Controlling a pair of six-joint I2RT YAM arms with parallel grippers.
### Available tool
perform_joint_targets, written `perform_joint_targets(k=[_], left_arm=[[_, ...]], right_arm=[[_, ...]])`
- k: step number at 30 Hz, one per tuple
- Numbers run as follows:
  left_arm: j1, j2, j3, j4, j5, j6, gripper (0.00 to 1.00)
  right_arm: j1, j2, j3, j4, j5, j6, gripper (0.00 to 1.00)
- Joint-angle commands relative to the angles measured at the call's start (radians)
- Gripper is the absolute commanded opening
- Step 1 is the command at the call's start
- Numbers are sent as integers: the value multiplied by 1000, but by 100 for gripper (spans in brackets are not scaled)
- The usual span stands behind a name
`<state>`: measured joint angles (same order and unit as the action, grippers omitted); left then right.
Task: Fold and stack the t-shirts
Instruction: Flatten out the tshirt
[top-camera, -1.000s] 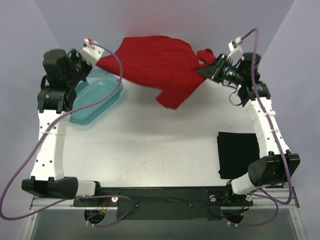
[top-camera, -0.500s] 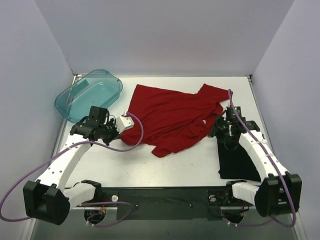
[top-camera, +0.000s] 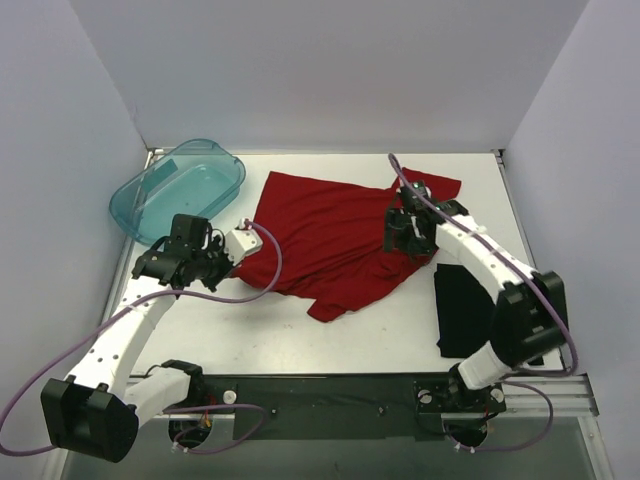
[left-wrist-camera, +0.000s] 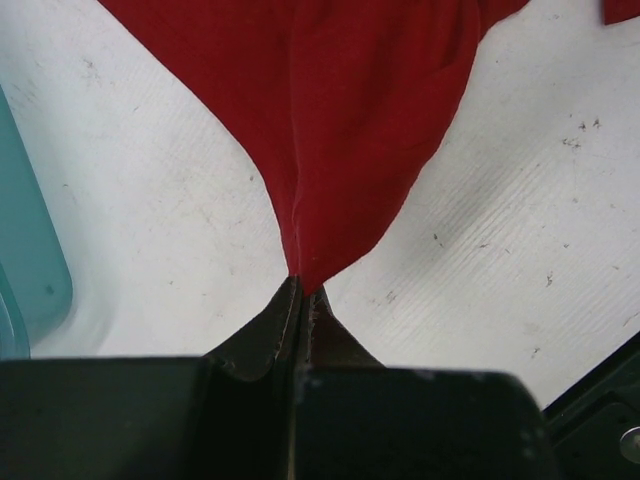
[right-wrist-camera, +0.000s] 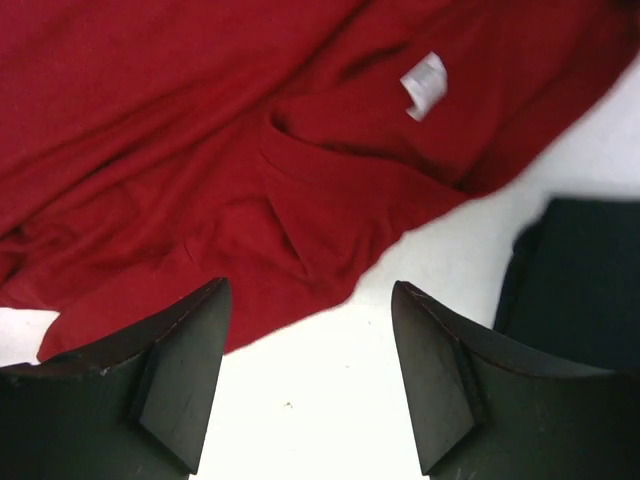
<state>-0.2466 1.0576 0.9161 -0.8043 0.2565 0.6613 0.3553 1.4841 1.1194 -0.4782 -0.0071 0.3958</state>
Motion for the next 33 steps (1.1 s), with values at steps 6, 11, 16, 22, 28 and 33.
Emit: perform_joint_targets(k=[6, 11, 16, 22, 28, 33], left_arm=[[29, -22, 29, 53, -34, -31, 0], [46, -18, 29, 57, -40, -35, 0], [55, -8, 32, 59, -46, -35, 0], [58, -2, 43, 56, -66, -29, 0], [67, 4, 33, 71, -77, -26, 0], [72, 16, 41, 62, -47, -42, 0]], right_arm=[[28, 386, 263, -146, 79, -175, 59], [30, 421, 264, -171, 91, -189, 46], [24, 355, 203, -174, 124, -195, 0], [-27, 102, 102, -180, 153, -201, 0], [-192, -272, -140, -183, 18, -150, 0], [-306, -352, -282, -177, -26, -127, 0]])
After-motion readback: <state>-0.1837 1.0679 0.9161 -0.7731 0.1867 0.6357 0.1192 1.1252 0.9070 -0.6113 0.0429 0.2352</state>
